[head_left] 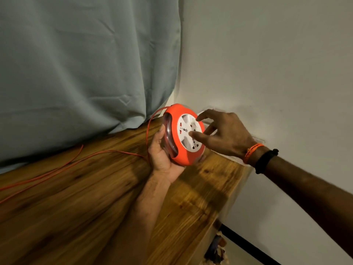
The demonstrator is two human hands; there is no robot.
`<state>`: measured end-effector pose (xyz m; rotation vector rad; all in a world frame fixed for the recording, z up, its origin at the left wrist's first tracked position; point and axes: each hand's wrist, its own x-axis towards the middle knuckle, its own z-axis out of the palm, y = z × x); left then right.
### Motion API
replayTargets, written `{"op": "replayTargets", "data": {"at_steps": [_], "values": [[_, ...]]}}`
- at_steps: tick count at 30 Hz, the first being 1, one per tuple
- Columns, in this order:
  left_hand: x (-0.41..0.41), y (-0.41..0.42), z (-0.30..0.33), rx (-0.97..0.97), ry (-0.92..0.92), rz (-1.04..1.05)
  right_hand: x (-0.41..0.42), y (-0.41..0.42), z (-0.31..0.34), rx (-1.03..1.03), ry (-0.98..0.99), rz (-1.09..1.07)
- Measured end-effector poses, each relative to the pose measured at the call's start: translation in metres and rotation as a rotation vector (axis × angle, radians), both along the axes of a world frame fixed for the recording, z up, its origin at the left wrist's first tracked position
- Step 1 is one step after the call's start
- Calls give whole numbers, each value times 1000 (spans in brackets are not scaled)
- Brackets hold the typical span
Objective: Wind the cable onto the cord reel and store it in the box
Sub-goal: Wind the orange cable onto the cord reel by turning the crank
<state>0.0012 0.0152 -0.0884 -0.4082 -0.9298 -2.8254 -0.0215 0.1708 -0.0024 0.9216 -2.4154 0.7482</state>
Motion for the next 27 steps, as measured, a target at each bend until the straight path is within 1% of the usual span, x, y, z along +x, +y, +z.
{"op": "replayTargets", "data": {"at_steps": [3,5,7,9,13,14,15,16,17,18,19,20,21,23,25,27], "values": [[-1,0,-2,11,27,-55,-2,0,-1,187,134,81],[-1,1,-2,12,38,-70,-4,-3,-4,241,210,79],[0,3,0,12,56,-82,-8,-7,-7,244,228,82],[1,4,0,16,64,-98,-12,-10,-10,248,202,89],[1,6,0,26,74,-105,-14,-16,-9,191,162,73],[1,7,1,27,81,-102,-15,-16,-14,128,118,32],[2,8,2,26,84,-94,-14,-18,-17,31,25,-34],[2,9,3,18,77,-78,-15,-22,-22,-55,-138,-118],[2,9,5,9,65,-58,-14,-26,-23,-116,-385,-167],[2,10,5,6,58,-42,-15,-28,-23,-226,-658,-164],[2,10,4,10,62,-42,-14,-30,-22,-421,-881,-137],[1,10,3,15,75,-50,-14,-31,-19,-599,-1001,-95],[1,10,2,15,87,-58,-15,-32,-17,-693,-1032,-77],[1,10,2,8,94,-68,-11,-34,-15,-726,-1036,-36],[1,9,2,0,96,-74,-10,-31,-13,-690,-1044,10],[2,8,3,-3,80,-65,-8,-26,-10,-553,-988,-23]]}}
